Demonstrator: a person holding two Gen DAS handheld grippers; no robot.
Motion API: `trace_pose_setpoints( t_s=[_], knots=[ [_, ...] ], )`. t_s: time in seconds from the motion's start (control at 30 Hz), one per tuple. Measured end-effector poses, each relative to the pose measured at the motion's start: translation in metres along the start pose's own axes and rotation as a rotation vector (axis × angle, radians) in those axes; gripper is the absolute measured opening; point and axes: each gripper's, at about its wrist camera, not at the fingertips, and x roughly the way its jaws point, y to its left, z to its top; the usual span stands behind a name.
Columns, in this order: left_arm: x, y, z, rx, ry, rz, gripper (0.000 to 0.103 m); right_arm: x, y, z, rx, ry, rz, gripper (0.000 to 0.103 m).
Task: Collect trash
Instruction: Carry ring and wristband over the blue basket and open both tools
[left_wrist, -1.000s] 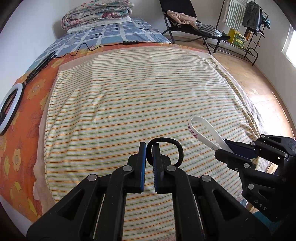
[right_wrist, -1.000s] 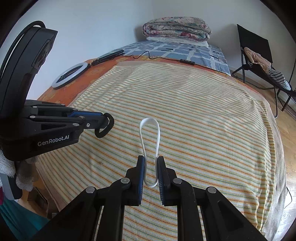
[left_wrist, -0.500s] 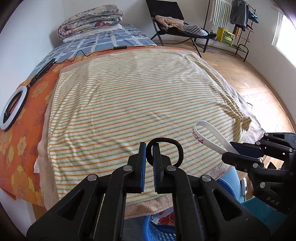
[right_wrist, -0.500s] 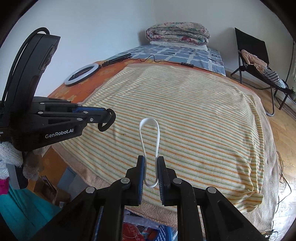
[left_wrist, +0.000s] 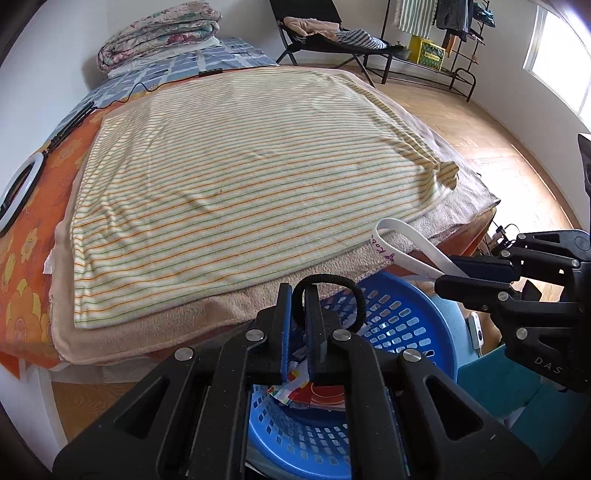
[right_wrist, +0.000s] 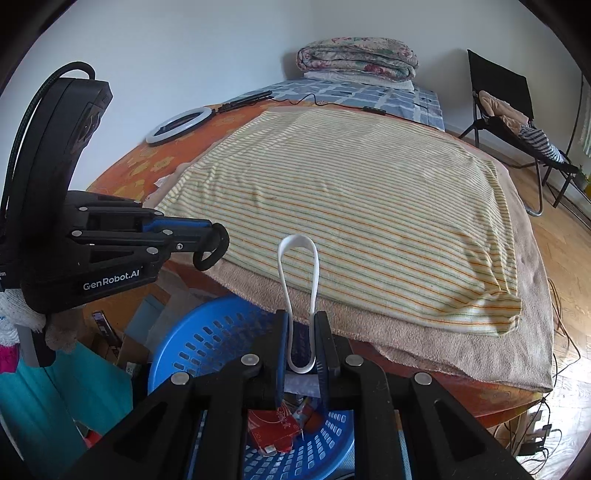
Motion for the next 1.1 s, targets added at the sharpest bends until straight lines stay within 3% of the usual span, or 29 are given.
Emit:
trace_pose_setpoints(
  t_s=[0.47, 0.67, 0.87, 0.97, 1.1],
  knots=[
    [0.021, -0.007, -0.051, -0.006, 0.085, 0.006, 0.005, 0.015, -0.002, -0.057, 0.044, 0.1, 0.031, 0.012],
    [0.027, -0.004, -0.059, -0.018, 0.107, 0.009, 0.005, 0.022, -0.002, -0.064, 0.062, 0.117, 0.043, 0.013],
    [0.03, -0.003, -0.064, -0.016, 0.121, 0.008, 0.005, 0.03, -0.002, -0.065, 0.073, 0.133, 0.044, 0.019],
    [0.031, -0.003, -0.065, -0.013, 0.127, 0.012, 0.005, 0.032, -0.003, -0.066, 0.079, 0.138, 0.047, 0.027],
    [0.035, -0.004, -0.065, -0.012, 0.137, 0.017, 0.008, 0.035, -0.004, -0.067, 0.091, 0.148, 0.044, 0.028]
  ],
)
